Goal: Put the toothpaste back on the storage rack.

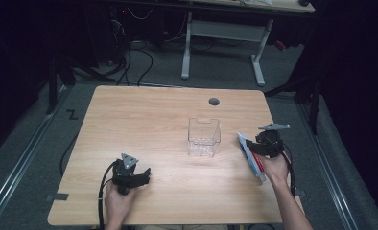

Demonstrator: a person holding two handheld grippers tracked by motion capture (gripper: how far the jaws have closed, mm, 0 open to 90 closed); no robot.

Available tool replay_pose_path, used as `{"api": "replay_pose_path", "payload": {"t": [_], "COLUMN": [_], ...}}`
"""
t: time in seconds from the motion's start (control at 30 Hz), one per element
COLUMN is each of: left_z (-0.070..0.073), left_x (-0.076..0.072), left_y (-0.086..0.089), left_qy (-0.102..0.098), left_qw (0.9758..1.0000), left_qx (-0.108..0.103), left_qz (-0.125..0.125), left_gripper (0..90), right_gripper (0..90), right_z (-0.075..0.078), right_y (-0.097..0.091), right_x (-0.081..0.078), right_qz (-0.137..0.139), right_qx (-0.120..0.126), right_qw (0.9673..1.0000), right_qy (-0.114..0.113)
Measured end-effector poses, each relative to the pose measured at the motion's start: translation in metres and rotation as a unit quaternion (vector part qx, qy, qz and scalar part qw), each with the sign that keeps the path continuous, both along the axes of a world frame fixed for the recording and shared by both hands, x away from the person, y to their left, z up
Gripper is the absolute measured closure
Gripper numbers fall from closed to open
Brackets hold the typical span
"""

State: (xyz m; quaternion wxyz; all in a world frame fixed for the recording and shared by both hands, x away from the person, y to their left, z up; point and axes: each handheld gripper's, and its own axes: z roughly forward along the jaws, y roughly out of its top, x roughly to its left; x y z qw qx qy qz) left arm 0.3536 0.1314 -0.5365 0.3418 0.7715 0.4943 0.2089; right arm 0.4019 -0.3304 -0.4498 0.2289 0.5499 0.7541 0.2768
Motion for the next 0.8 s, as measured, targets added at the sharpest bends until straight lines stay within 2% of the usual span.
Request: {"api": "replay_pose_path", "payload": {"t": [0.57, 0.8], "left_z": [0.0, 0.0], "left_x": [0.0, 0.0], "left_y": [0.0, 0.0], "left_qy": [0.0, 0.0], "left_qw": [1.0, 1.0], "left_qx": [0.0, 0.0], "left_qz": [0.0, 0.0], "left_gripper": [19.4, 19.4], "right_gripper": [51.1, 49.8], "right_z": [-0.014, -0.022], "right_y": [0.005, 0.007], "right_x": [0.017, 0.026], "right_qz": [-0.009, -0.022], "right_qx": [-0.019, -0.028], "right_qw": [0.9994, 0.9977], "right_qy": [0.027, 0.058]}}
